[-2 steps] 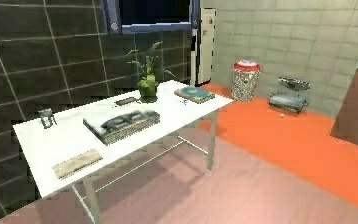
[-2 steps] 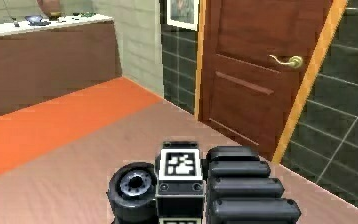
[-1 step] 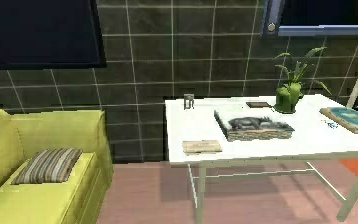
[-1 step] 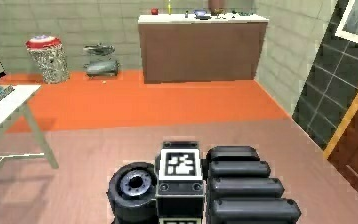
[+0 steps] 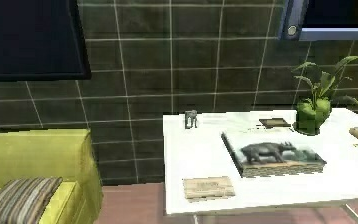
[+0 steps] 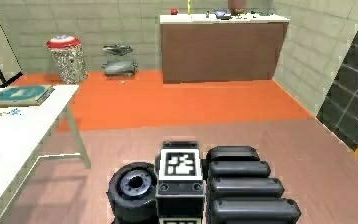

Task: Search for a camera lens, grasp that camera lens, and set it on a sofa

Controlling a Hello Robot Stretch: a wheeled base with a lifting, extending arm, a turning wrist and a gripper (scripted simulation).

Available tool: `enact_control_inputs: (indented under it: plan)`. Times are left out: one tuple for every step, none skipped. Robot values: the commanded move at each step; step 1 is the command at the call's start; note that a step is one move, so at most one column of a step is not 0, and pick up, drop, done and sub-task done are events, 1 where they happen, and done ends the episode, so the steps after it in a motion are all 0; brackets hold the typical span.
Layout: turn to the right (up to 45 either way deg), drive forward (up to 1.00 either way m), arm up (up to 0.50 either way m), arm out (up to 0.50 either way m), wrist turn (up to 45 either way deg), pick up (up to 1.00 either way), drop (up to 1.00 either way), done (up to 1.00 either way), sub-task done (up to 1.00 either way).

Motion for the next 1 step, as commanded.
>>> enact_control_inputs:
  plan:
    - [-45.0,0.00,0.00,0.00,0.0,0.00,0.00,0.00,0.00]
